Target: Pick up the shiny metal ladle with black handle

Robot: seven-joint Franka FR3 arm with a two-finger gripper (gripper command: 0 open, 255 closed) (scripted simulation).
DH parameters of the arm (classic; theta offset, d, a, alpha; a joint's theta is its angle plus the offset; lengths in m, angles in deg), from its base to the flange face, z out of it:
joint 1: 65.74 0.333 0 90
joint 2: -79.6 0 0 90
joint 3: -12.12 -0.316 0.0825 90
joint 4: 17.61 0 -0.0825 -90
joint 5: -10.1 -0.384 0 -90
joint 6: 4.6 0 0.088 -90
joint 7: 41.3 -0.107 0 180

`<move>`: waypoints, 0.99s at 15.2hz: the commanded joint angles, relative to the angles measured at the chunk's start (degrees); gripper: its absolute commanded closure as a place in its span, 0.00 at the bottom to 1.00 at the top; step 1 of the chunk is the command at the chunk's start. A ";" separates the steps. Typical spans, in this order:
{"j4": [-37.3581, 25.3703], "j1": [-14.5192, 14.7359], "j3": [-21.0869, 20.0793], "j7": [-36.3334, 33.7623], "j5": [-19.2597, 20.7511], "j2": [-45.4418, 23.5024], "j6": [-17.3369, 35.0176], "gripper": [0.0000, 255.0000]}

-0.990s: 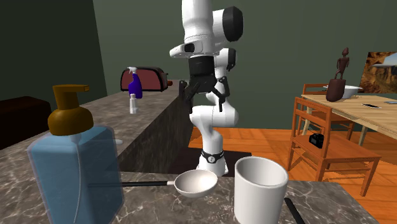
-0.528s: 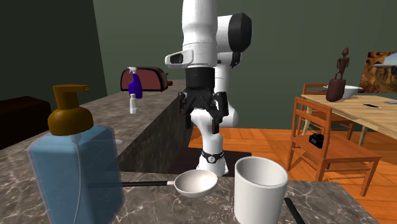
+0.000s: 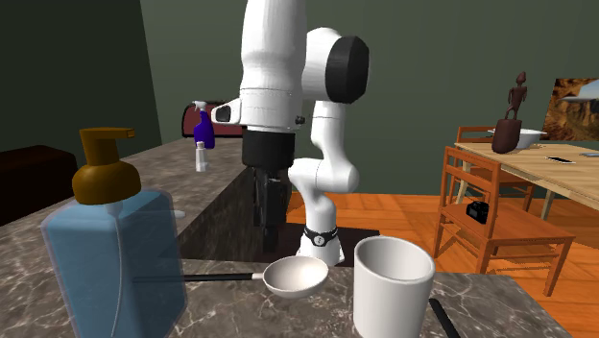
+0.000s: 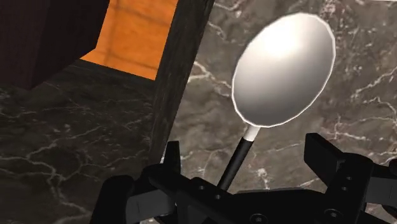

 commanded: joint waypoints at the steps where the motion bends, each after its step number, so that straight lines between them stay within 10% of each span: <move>1: -3.28 -1.94 -0.52 -8.72 1.98 -4.01 0.20 0.00; 4: -6.57 -3.97 -0.41 -20.01 4.56 -8.47 0.29 0.00; 13: -1.58 -3.89 -0.40 -20.62 4.96 -9.26 6.02 0.00; 14: -1.48 -3.88 -0.41 -20.64 4.95 -9.19 6.05 1.00; 15: -1.49 -3.89 -0.39 -20.61 4.94 -9.18 6.04 1.00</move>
